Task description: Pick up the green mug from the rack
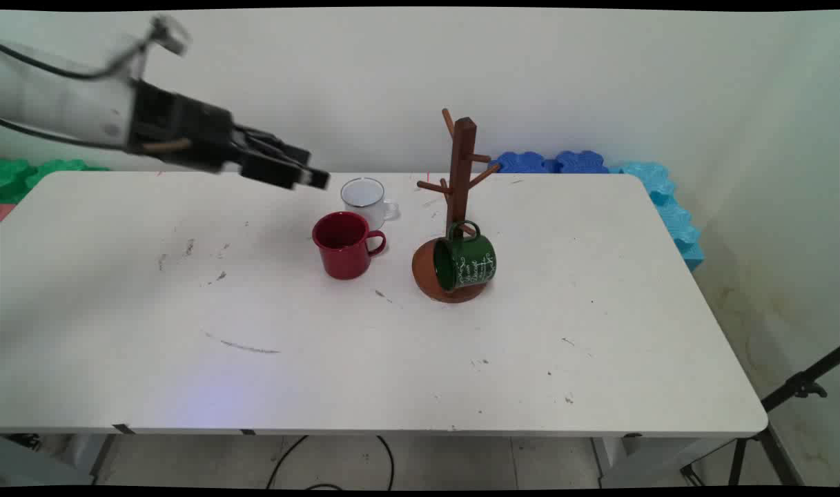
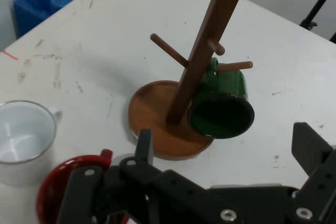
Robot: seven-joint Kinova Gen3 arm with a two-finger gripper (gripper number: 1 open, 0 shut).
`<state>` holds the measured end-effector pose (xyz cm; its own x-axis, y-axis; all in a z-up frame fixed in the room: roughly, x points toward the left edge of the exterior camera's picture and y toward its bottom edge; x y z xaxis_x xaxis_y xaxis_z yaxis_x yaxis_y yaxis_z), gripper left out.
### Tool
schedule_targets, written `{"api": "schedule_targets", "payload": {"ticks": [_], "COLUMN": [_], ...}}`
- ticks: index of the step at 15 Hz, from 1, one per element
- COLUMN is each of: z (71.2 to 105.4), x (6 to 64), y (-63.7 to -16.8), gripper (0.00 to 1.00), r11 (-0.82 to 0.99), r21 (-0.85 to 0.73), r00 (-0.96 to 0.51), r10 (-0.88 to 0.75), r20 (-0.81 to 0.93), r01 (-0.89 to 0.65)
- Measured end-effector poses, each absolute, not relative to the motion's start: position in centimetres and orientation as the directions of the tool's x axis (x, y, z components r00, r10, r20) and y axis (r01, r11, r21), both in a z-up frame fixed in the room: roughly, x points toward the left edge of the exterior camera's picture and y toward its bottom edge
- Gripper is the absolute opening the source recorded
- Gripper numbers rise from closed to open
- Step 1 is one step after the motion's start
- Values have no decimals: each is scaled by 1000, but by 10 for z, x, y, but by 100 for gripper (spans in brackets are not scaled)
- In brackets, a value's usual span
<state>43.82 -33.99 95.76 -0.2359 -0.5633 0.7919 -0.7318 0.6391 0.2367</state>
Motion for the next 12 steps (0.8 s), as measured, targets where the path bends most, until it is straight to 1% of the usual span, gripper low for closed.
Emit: {"api": "schedule_targets", "payload": {"ticks": [6,12], "z": [916,886], "x": [370,326], "y": [-337,-329], "gripper": [100,100], "r11": [582,539], "r21": [288,336], "r00": [-204,-156], "r10": [-635,-673], "r20": [745,723], "r01": [-760,-773]}}
